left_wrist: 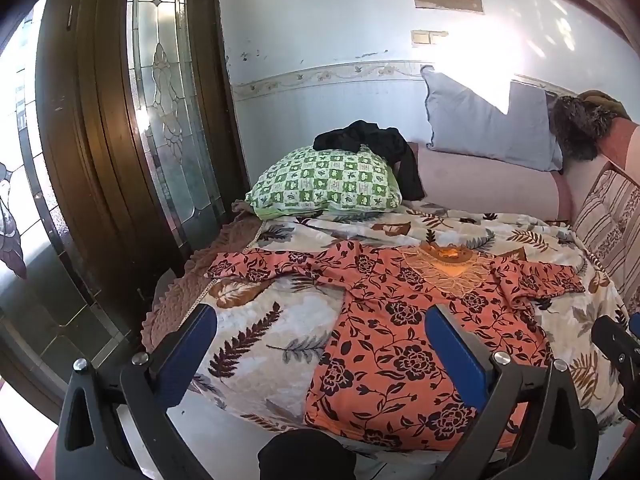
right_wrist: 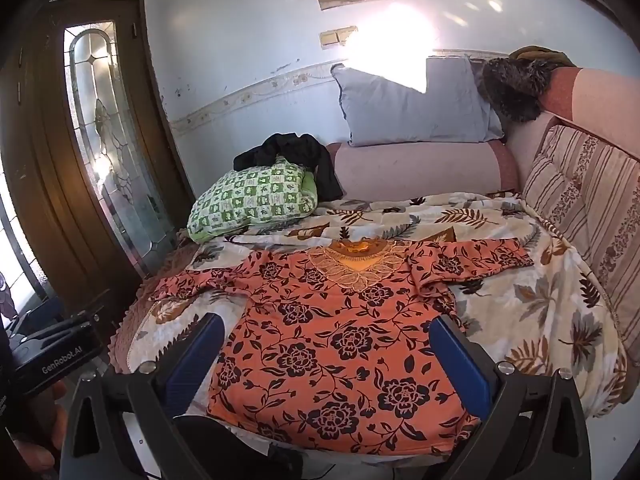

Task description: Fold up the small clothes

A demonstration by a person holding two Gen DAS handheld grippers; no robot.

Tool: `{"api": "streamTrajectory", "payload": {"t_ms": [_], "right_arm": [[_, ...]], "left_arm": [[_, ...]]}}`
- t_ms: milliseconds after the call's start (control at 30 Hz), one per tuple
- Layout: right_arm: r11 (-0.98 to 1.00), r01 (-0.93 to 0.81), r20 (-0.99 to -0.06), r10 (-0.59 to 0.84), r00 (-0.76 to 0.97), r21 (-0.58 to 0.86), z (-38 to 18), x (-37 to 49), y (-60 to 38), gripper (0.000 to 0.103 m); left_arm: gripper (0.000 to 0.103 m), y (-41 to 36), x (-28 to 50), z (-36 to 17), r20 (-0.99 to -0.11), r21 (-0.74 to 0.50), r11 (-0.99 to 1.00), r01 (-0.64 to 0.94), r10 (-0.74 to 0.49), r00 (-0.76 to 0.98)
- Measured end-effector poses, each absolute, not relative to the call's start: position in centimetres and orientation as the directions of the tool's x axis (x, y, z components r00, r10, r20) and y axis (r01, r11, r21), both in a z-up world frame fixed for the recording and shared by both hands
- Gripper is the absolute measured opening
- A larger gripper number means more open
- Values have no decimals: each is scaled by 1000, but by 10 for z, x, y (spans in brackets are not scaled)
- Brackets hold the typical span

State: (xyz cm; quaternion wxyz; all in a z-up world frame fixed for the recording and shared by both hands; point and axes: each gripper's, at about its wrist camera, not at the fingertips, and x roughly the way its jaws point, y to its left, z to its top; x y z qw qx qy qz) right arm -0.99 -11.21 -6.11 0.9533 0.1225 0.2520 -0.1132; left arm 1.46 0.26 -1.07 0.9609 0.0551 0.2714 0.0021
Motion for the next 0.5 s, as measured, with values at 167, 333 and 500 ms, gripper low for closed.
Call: {"api": "streamTrajectory", "payload": {"t_ms": [167, 333, 500], "right_arm": [[942, 282, -515, -152, 843, 184, -57, -13, -115, 103], [942, 282, -520, -150, 841, 184, -59, -11, -116, 103], [940, 284, -528, -146, 837, 190, -61, -9, -118, 103]], "left_arm": [[103, 5, 15, -11, -525, 108, 994, 22, 39, 850], [103, 3, 15, -10, -525, 114, 993, 17, 45, 850], [103, 3, 16, -12, -527, 117, 993, 18, 47, 848]]}}
